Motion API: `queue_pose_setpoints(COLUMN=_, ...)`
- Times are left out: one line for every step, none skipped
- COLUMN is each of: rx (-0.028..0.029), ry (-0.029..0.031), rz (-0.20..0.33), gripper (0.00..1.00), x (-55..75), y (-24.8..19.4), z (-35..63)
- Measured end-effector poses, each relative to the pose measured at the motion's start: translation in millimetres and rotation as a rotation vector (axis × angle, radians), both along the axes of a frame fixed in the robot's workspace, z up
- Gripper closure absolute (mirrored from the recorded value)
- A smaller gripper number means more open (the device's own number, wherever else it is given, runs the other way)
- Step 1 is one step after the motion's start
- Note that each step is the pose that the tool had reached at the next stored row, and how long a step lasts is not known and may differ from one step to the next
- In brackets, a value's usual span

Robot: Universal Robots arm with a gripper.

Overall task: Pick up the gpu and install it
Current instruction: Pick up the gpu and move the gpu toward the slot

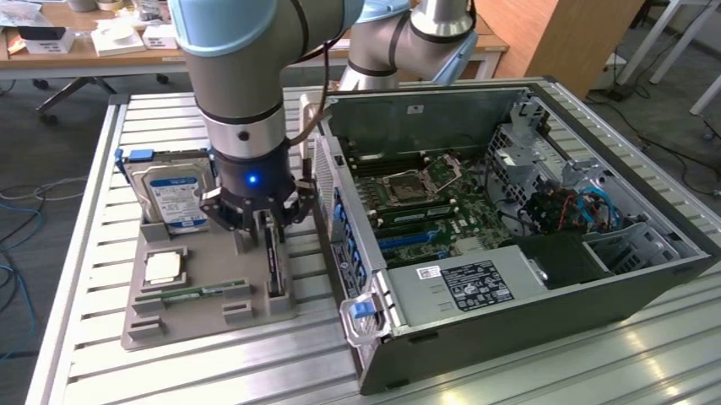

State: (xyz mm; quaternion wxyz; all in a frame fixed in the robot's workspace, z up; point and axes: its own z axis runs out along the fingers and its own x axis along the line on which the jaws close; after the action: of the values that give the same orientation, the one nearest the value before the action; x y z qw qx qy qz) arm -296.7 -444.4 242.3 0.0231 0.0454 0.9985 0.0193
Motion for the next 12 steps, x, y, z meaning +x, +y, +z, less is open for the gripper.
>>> queue_pose_setpoints(rx=-0.0001, ry=0.0001, rz=0.000, gripper=0.59, x=0.0, y=0.0, z=-1.3)
queue_pose_setpoints(rx=0.0000, ry=0.0001, rz=0.000, gripper=0.59, x=0.0, y=0.0, z=-2.6)
queue_pose_setpoints(rx=0.0000, ry=0.0001, rz=0.000, gripper=0.59, x=0.0, y=0.0, z=-3.9)
queue_pose_setpoints(rx=-0.0001, ry=0.0001, rz=0.000, gripper=0.59, x=0.0, y=0.0, z=-4.9)
queue_pose_setpoints(rx=-0.0001, ry=0.0001, rz=0.000, gripper=0.59, x=0.0, y=0.0, z=-5.7)
queue_pose_setpoints(rx=-0.0002, ry=0.0001, rz=0.000, gripper=0.59, x=0.0, y=0.0, z=-6.4)
queue_pose_setpoints(rx=-0.0002, ry=0.0001, rz=0.000, gripper=0.59, x=0.0, y=0.0, z=-7.2)
queue_pose_setpoints(rx=-0.0003, ry=0.0001, rz=0.000, gripper=0.59, x=0.0, y=0.0, z=-7.8)
queue_pose_setpoints(rx=-0.0004, ry=0.0003, rz=0.000, gripper=0.59, x=-0.1, y=0.0, z=-8.1)
queue_pose_setpoints(rx=-0.0006, ry=0.0004, rz=0.000, gripper=0.59, x=-0.1, y=-0.1, z=-8.2)
queue_pose_setpoints(rx=-0.0006, ry=0.0004, rz=0.000, gripper=0.59, x=-0.1, y=-0.1, z=-8.3)
queue_pose_setpoints(rx=-0.0004, ry=0.0002, rz=0.000, gripper=0.59, x=0.0, y=0.0, z=-8.5)
